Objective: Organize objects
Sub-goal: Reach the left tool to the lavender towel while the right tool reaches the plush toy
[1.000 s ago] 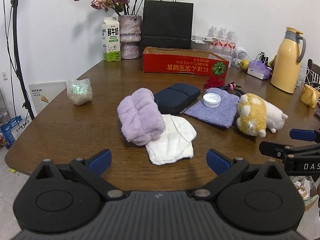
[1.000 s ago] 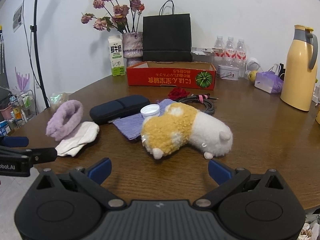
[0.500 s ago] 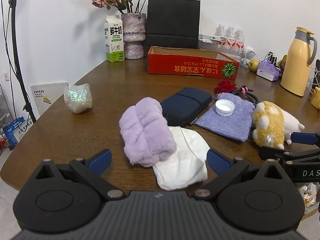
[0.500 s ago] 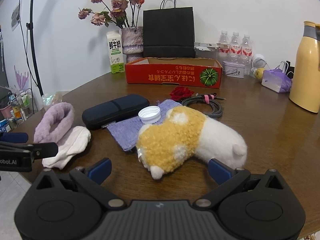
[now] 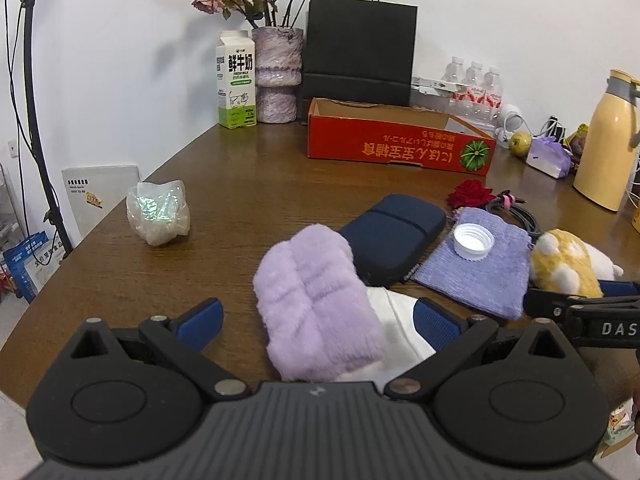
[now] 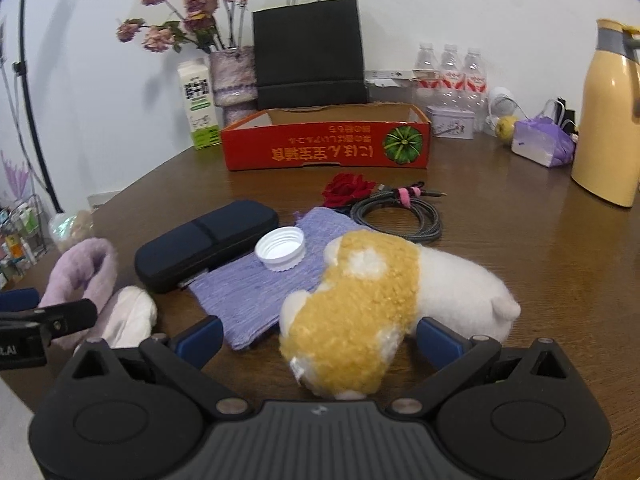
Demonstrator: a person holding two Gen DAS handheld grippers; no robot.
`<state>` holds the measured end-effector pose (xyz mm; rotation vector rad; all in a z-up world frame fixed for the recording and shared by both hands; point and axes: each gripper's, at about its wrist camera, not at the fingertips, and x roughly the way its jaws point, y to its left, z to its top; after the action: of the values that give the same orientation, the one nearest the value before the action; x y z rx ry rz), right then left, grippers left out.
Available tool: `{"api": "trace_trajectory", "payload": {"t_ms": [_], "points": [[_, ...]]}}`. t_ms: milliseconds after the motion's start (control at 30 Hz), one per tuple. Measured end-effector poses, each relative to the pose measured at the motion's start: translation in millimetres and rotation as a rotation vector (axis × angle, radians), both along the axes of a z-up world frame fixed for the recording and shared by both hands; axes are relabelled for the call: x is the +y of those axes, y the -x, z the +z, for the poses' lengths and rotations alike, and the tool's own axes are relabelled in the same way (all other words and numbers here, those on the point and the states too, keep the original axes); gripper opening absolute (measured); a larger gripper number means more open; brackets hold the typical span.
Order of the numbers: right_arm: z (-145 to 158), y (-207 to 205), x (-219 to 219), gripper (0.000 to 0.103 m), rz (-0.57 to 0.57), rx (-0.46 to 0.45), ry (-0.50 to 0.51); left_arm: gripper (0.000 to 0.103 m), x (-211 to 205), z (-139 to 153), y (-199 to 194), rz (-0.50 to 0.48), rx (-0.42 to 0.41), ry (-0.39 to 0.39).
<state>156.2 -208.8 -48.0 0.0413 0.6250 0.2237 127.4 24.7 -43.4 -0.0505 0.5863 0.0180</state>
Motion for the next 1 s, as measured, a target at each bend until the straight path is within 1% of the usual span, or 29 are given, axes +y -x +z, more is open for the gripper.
{"api": "trace_trajectory", "payload": {"t_ms": [100,167,233,267,333,367,433,533,633,867,933,1000], "points": [[0,-5,-4,0.103,-0.033,0.004,-0.022,0.103,4,0,-8,0.005,0.004,0.013],[0,-8,-9,0.101,-0.060,0.003,-0.038,0.103,5,0,-11,0.006,0.006,0.018],[-1,-10,-13,0.093,-0.078,0.003,-0.057,0.103,7,-1,-14,0.006,0.008,0.022],[-1,-12,-15,0.092,-0.089,0.004,-0.065,0.103,8,-1,-15,0.007,0.009,0.024],[-3,-15,-19,0.082,-0.102,0.010,-0.080,0.103,11,-2,-16,0.009,0.011,0.027],[-4,-17,-21,0.080,-0.106,0.015,-0.087,0.103,12,-2,-18,0.011,0.012,0.029],[-7,-20,-22,0.067,-0.114,0.026,-0.097,0.103,14,-3,-20,0.016,0.018,0.034],[-10,-21,-22,0.059,-0.121,0.026,-0.086,0.103,16,-6,-25,0.021,0.039,0.034],[-10,-21,-22,0.056,-0.110,0.024,-0.089,0.103,16,-9,-29,0.026,0.064,0.039],[-12,-17,-23,0.055,-0.088,0.002,-0.089,0.103,18,-14,-36,0.030,0.094,0.071],[-13,-17,-23,0.054,-0.085,-0.002,-0.089,0.101,19,-15,-37,0.031,0.101,0.085],[-13,-16,-24,0.054,-0.082,-0.006,-0.088,0.096,20,-17,-39,0.036,0.112,0.091]]}}
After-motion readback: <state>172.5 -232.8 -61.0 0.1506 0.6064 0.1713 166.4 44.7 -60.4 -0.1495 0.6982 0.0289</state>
